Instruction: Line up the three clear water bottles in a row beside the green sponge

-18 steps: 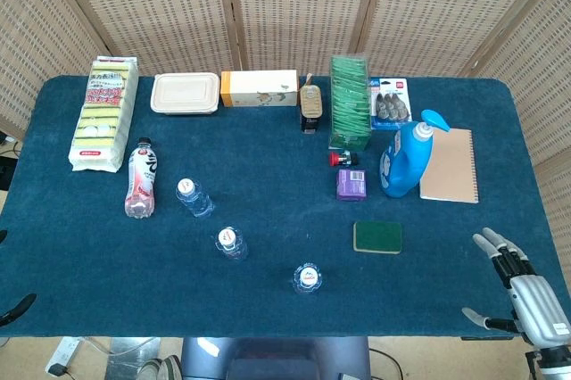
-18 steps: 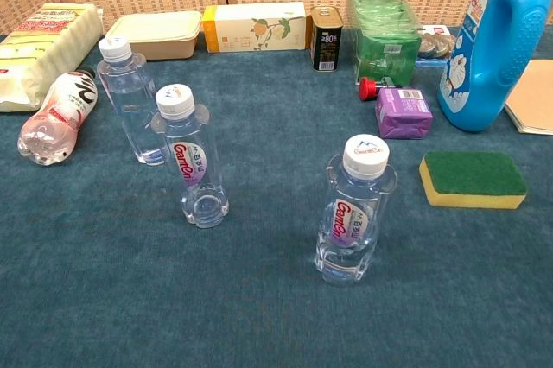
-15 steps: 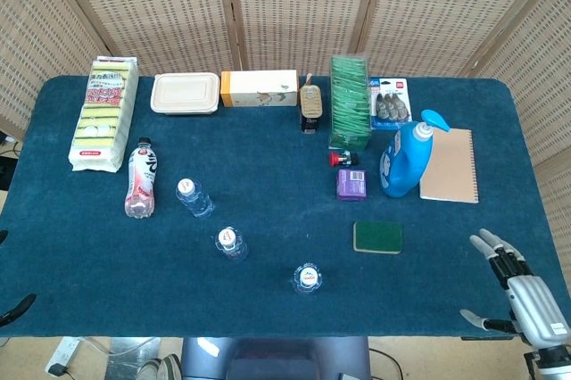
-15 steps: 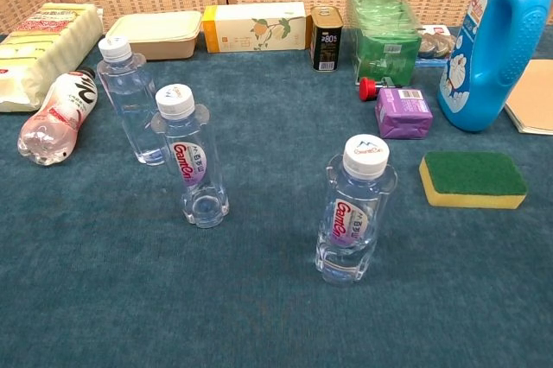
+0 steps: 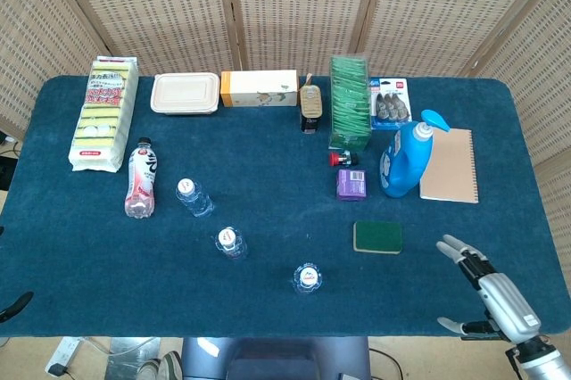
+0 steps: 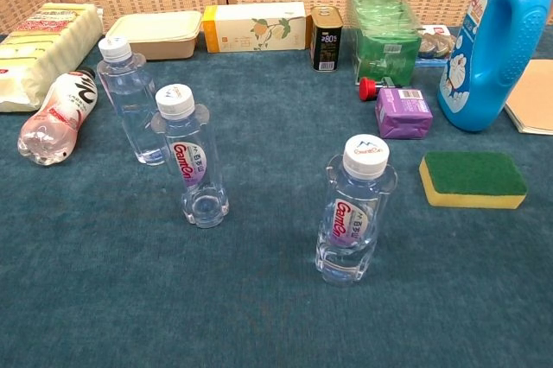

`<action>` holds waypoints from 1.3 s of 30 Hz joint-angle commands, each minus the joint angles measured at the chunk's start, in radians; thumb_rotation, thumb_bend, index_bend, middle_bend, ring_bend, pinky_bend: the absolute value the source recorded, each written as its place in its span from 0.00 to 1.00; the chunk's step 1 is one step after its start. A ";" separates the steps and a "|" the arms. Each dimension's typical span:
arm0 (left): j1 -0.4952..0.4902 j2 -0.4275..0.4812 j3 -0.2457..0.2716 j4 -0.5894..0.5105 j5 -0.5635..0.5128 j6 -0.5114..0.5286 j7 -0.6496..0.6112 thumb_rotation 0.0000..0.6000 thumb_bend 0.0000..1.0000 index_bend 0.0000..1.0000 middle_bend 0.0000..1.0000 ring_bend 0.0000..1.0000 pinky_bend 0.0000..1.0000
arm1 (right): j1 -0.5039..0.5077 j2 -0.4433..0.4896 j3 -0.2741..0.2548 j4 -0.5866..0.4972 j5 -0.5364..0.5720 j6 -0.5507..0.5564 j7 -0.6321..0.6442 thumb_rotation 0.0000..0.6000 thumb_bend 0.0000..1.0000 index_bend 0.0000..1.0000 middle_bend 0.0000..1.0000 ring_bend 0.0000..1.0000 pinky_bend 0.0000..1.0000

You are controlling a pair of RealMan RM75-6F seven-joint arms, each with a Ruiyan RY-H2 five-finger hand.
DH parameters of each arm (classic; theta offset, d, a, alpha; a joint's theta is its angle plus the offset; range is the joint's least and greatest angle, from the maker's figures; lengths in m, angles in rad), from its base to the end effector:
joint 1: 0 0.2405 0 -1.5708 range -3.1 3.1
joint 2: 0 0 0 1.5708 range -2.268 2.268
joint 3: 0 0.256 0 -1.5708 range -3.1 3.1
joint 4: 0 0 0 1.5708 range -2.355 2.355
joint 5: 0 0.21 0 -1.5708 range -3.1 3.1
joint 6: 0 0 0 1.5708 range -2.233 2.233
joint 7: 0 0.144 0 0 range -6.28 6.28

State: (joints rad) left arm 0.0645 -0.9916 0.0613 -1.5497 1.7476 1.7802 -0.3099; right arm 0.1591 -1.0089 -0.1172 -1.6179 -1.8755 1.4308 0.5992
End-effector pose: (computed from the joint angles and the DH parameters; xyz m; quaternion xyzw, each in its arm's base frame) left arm -0.3076 0.1077 0.2112 -0.5884 -0.3760 -0.4790 0.5319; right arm -0.2794 -0.1547 0.1434 0.6366 -0.5243 0.4726 0.3105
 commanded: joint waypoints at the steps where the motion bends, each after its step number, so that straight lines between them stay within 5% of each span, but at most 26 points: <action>1: -0.001 0.001 0.002 -0.001 0.001 -0.002 0.000 1.00 0.16 0.00 0.00 0.00 0.05 | 0.079 -0.069 -0.003 0.065 -0.069 -0.036 0.082 1.00 0.00 0.01 0.00 0.00 0.05; 7: -0.003 0.001 0.002 -0.004 0.002 -0.009 0.004 1.00 0.16 0.00 0.00 0.00 0.05 | 0.177 -0.160 0.003 0.080 -0.109 -0.078 0.164 1.00 0.00 0.01 0.00 0.00 0.08; 18: -0.009 0.007 0.002 -0.001 -0.007 -0.024 -0.013 1.00 0.16 0.00 0.00 0.00 0.05 | 0.292 -0.269 0.045 0.006 -0.047 -0.205 0.084 1.00 0.00 0.01 0.01 0.00 0.09; 33: -0.006 0.013 -0.002 0.017 -0.020 -0.017 -0.063 1.00 0.16 0.00 0.00 0.00 0.05 | 0.366 -0.407 0.052 0.034 0.078 -0.324 0.037 1.00 0.00 0.01 0.03 0.01 0.09; 39: -0.007 0.014 -0.001 0.018 -0.020 -0.019 -0.069 1.00 0.16 0.00 0.00 0.00 0.05 | 0.371 -0.460 0.063 0.070 0.118 -0.322 0.043 1.00 0.00 0.05 0.09 0.08 0.16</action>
State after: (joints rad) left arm 0.0574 -0.9772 0.0602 -1.5314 1.7276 1.7608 -0.3793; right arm 0.5283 -1.4619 -0.0567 -1.5547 -1.7643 1.1095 0.6390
